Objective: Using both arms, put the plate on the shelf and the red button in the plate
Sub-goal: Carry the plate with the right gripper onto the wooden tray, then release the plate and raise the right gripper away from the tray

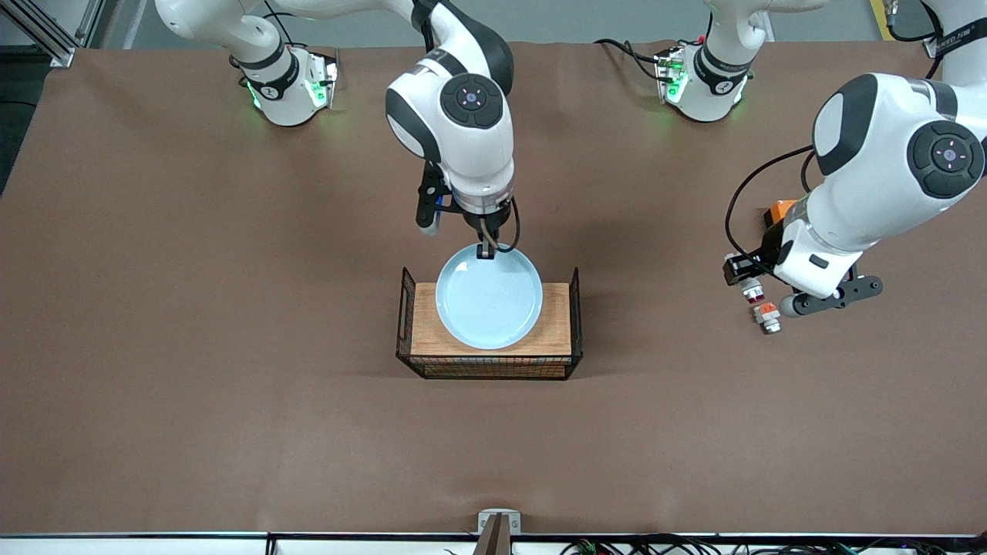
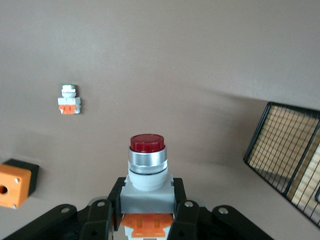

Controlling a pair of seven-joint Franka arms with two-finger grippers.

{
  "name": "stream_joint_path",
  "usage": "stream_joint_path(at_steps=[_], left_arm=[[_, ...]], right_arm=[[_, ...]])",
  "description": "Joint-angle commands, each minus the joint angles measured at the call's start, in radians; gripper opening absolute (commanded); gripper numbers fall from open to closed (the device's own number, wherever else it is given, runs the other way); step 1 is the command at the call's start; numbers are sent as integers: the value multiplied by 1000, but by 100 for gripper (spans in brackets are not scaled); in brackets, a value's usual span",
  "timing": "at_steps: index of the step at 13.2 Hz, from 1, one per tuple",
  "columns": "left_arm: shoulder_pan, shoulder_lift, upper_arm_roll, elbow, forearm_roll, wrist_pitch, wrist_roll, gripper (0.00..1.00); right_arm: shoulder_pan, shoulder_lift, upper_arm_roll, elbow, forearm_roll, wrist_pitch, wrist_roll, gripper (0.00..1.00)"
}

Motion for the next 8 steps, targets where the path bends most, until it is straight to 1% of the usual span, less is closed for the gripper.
stream_joint_path(at_steps=[1, 4, 7, 8], left_arm=[[-4, 4, -9, 29, 4, -15, -180, 31], [-30, 5, -11, 40, 2, -15, -237, 31], [-57, 8, -11, 45, 4, -15, -401, 31], [-61, 10, -11, 48, 4, -15, -442, 31]], right_arm=[[15, 36, -12, 35, -48, 10, 46, 0], [15, 48, -14, 35, -57, 18, 47, 1], [12, 59, -18, 35, -64, 29, 44, 2], [12, 61, -17, 35, -86, 29, 44, 2]])
